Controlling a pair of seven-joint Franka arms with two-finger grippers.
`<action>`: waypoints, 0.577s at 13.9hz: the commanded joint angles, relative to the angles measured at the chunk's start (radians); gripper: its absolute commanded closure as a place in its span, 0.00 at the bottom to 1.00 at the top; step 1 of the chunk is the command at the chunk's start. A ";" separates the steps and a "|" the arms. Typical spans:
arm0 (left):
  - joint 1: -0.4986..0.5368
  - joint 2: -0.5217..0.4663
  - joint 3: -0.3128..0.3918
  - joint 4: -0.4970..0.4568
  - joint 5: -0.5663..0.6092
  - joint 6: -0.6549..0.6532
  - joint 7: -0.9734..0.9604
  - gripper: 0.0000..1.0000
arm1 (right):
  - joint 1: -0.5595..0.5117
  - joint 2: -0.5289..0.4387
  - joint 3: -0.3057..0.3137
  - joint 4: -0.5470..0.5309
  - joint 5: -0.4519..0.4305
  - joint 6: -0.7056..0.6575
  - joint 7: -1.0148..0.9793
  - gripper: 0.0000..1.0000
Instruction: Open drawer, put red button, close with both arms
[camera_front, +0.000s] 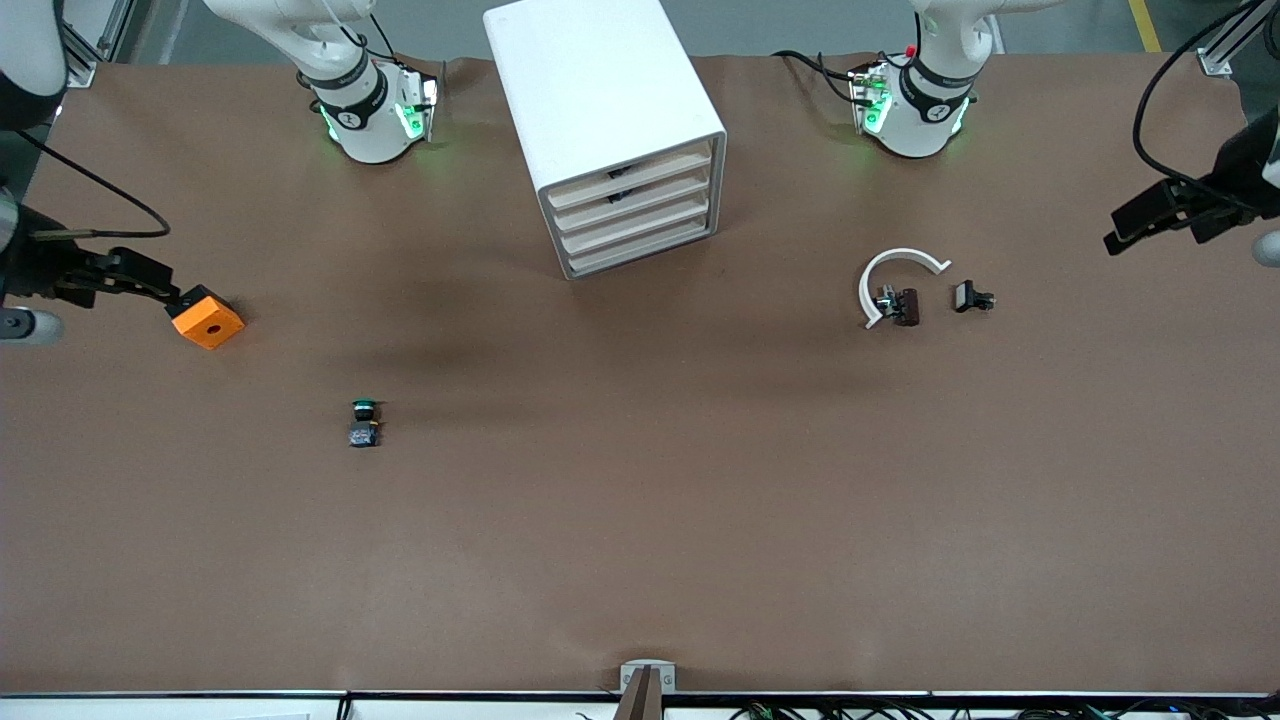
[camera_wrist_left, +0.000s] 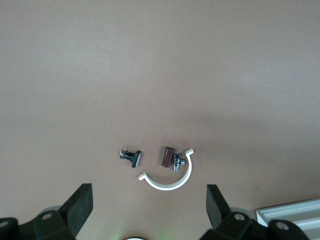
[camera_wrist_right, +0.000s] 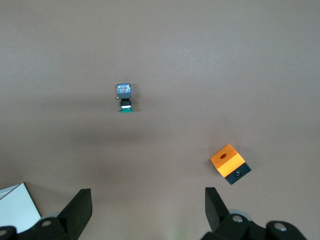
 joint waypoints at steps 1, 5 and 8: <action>-0.028 -0.066 0.009 -0.060 -0.007 -0.002 0.008 0.00 | -0.007 -0.007 0.014 0.031 0.003 -0.037 -0.013 0.00; -0.028 -0.055 -0.008 -0.058 -0.001 -0.005 0.003 0.00 | -0.007 -0.009 0.017 0.037 0.005 -0.038 -0.011 0.00; -0.028 -0.032 -0.015 -0.049 0.002 0.000 0.003 0.00 | -0.007 -0.009 0.015 0.051 0.003 -0.038 -0.013 0.00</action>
